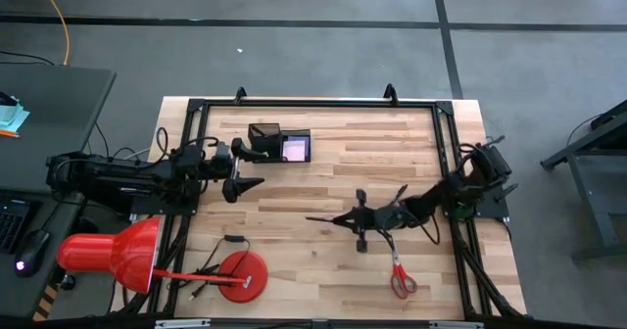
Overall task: Pick and place office supplies into organizer
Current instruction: Put the black pen into the desk organizer
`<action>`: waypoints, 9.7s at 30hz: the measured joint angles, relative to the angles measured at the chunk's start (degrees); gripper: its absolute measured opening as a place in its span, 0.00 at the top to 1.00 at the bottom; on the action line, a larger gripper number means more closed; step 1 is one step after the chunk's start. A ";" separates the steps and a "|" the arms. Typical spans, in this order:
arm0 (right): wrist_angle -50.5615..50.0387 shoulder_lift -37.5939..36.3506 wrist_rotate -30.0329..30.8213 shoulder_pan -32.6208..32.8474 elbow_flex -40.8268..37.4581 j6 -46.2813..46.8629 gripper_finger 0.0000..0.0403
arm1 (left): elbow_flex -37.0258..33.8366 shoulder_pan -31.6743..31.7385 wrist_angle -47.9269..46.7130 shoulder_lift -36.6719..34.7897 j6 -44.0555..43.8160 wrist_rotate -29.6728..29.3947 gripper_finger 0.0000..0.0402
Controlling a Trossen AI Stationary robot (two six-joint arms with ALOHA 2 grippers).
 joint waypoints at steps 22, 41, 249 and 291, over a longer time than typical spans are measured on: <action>-13.31 -0.01 0.73 -5.10 13.64 -1.46 0.92 | 6.58 0.00 -4.09 17.23 -4.48 6.10 0.05; -23.47 -0.03 2.73 -8.84 19.52 -1.90 0.93 | 15.63 -6.42 -6.32 33.03 -2.47 3.76 0.08; 19.96 -7.20 -5.25 -14.53 3.00 -4.52 0.87 | 15.58 -6.36 8.37 32.08 -5.45 -11.45 0.75; -37.51 -5.96 -13.67 -29.95 37.15 -5.61 0.90 | 15.56 -6.36 -53.64 -14.03 1.60 -23.70 0.27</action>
